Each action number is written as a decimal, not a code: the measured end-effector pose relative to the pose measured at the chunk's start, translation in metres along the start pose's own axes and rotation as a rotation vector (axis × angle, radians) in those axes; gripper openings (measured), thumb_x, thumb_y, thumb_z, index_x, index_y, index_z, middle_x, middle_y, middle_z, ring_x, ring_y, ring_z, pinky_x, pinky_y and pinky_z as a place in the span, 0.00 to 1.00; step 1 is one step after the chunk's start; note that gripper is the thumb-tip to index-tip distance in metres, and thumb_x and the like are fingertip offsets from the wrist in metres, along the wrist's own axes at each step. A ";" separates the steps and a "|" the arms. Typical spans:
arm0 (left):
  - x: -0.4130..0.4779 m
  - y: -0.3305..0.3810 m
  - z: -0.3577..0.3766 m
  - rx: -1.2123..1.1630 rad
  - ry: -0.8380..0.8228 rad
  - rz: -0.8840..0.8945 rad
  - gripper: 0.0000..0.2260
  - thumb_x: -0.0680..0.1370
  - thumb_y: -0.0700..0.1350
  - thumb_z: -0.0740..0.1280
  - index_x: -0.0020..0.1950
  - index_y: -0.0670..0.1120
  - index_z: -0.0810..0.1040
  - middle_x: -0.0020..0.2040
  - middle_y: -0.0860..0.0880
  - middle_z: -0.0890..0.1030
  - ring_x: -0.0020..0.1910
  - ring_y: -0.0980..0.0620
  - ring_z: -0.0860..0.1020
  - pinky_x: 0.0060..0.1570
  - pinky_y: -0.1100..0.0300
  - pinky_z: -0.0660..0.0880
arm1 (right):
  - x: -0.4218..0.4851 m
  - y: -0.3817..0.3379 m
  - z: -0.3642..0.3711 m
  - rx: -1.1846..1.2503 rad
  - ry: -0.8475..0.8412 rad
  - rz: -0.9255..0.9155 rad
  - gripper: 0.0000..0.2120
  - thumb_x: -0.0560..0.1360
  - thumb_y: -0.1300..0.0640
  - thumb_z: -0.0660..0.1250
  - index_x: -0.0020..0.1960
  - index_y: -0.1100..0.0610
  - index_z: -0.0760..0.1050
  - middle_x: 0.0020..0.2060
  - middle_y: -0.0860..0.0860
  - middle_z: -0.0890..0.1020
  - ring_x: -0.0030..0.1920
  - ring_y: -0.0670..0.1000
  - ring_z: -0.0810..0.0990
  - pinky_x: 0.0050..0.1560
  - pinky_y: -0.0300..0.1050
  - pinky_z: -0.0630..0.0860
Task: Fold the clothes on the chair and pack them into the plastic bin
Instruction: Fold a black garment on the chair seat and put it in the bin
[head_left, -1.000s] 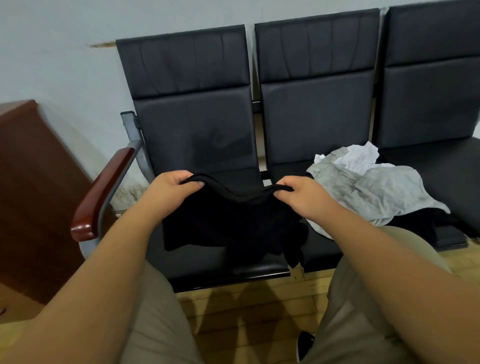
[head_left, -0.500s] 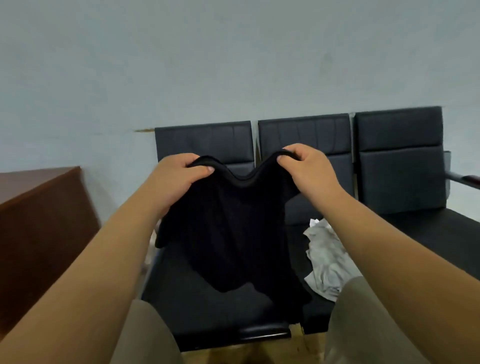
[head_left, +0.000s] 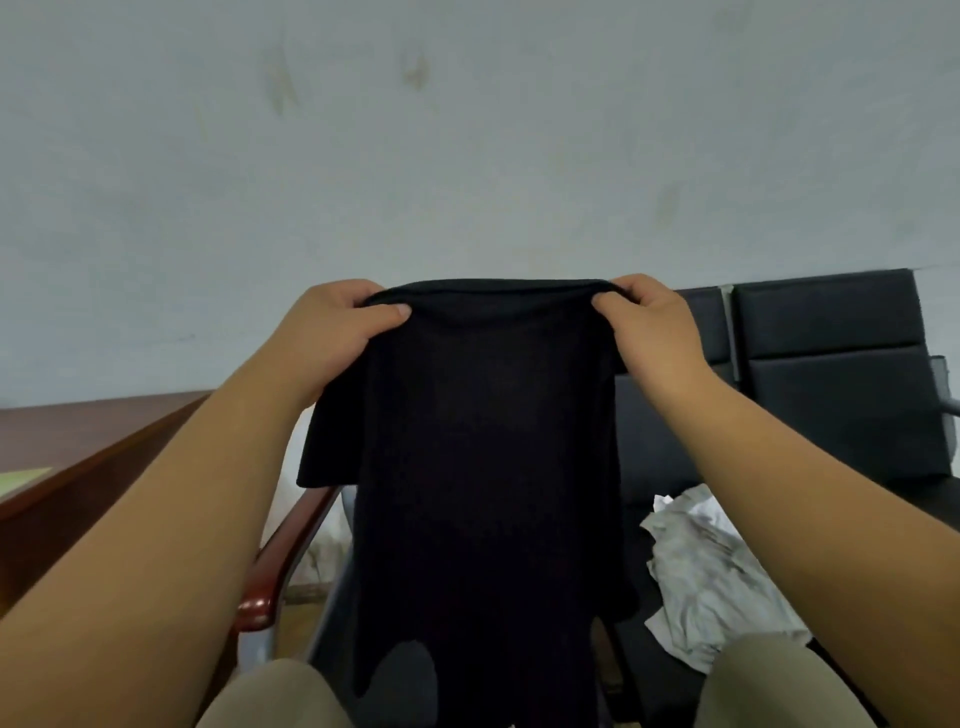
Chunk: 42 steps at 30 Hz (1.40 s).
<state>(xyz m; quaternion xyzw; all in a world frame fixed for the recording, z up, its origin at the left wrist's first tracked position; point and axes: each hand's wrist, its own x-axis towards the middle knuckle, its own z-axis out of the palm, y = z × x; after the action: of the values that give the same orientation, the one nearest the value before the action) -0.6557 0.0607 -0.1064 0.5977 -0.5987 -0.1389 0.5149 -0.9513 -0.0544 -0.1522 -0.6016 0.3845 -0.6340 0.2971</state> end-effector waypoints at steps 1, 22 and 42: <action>0.002 -0.013 0.002 0.051 -0.009 -0.016 0.06 0.78 0.52 0.74 0.51 0.53 0.87 0.47 0.52 0.88 0.49 0.49 0.87 0.57 0.47 0.83 | -0.003 0.012 0.002 -0.054 -0.032 0.011 0.05 0.78 0.53 0.69 0.50 0.50 0.84 0.44 0.48 0.87 0.40 0.43 0.83 0.37 0.37 0.79; 0.004 -0.303 0.028 0.804 -0.410 -0.405 0.06 0.83 0.50 0.70 0.53 0.50 0.85 0.49 0.48 0.84 0.49 0.47 0.81 0.50 0.54 0.77 | -0.006 0.218 0.047 -0.534 -0.301 0.301 0.04 0.76 0.53 0.71 0.47 0.45 0.85 0.44 0.45 0.86 0.45 0.48 0.84 0.46 0.47 0.82; 0.046 -0.329 0.025 0.993 -0.617 -0.435 0.04 0.82 0.48 0.71 0.56 0.51 0.83 0.52 0.48 0.83 0.52 0.47 0.80 0.60 0.48 0.77 | 0.012 0.286 0.054 -0.535 -0.440 0.406 0.05 0.79 0.51 0.73 0.45 0.49 0.86 0.39 0.50 0.86 0.41 0.51 0.82 0.41 0.44 0.74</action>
<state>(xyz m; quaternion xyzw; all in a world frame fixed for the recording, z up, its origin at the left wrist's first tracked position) -0.4758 -0.0717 -0.3539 0.8063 -0.5776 -0.1119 -0.0613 -0.9241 -0.2226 -0.3889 -0.6908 0.5743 -0.2961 0.3244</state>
